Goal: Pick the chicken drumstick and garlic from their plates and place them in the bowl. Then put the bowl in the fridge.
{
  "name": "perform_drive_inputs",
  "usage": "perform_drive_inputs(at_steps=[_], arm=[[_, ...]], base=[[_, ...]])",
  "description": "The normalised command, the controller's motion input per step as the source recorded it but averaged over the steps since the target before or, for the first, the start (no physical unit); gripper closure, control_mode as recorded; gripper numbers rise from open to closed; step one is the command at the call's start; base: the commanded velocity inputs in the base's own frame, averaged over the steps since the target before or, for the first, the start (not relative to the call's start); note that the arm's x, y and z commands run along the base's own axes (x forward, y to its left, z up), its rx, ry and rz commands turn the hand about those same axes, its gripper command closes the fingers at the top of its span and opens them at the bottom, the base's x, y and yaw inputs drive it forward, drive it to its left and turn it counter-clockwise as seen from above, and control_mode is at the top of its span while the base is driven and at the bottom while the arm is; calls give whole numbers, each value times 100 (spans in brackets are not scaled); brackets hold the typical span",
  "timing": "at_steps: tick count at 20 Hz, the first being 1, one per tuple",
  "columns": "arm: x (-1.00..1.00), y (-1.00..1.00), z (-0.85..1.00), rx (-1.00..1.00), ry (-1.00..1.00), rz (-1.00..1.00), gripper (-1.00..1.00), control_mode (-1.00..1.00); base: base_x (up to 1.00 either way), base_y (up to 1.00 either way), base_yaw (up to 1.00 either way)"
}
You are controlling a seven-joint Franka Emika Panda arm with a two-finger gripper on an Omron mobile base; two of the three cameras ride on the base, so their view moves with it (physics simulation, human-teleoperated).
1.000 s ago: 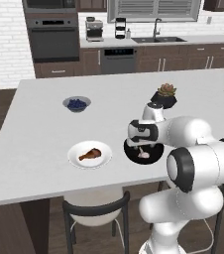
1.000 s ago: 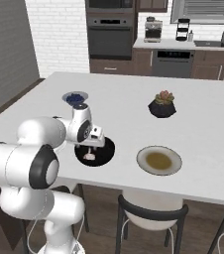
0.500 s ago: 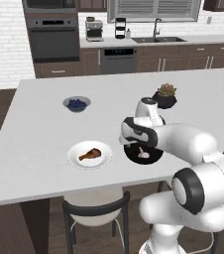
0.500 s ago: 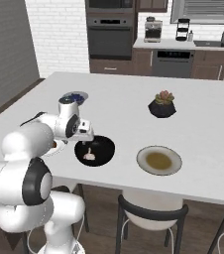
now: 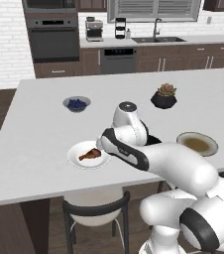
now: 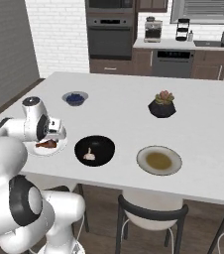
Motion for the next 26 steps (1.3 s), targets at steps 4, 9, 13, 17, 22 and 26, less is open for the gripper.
perform_drive_inputs(at_steps=[4,9,13,17,22,26], arm=[[-9,71,0,7,-2,-29,-100,-100],[7,15,0,13,0,-24,-100,-100],[18,-3,0,11,0,-22,-100,-100],[32,-2,-5,13,1,-21,-100,-100],[64,18,-9,4,6,-17,-100,-100],[29,3,-7,4,15,-12,-100,-100]], base=[[0,0,0],[0,0,0],[0,0,0],[0,0,0],[0,0,0],[0,0,0]])
